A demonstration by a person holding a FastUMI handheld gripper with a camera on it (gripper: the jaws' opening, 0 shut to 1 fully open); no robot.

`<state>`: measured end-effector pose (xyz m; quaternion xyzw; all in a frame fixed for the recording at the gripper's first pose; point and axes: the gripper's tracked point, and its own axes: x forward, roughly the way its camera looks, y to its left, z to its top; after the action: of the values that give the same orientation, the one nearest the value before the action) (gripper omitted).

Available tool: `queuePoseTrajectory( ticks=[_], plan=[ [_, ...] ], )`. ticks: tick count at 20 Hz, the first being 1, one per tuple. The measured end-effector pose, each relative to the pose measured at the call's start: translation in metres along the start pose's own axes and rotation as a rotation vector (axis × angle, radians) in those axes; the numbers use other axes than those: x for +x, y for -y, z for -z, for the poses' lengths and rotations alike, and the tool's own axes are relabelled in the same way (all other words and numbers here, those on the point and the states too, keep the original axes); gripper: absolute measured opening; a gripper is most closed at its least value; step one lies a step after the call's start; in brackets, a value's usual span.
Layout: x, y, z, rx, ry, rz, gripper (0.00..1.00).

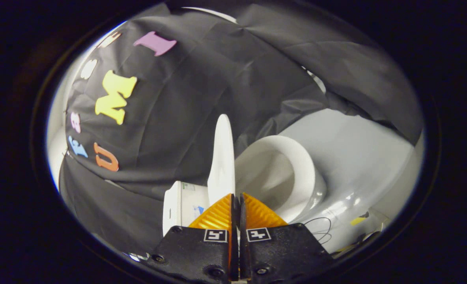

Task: Open the toilet lid.

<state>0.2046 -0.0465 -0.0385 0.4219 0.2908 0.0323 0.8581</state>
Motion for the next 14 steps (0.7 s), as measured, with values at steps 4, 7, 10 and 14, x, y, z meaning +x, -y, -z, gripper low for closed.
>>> queuePoseTrajectory(
  ticks=[4,7,10,14],
  plan=[
    [-0.009,-0.039,0.005,-0.099,-0.004,-0.016,0.07],
    [-0.011,-0.06,0.009,-0.212,-0.005,0.018,0.08],
    [-0.019,-0.069,0.014,-0.271,-0.005,0.042,0.08],
    [-0.019,-0.09,0.02,-0.328,-0.008,0.086,0.08]
  ],
)
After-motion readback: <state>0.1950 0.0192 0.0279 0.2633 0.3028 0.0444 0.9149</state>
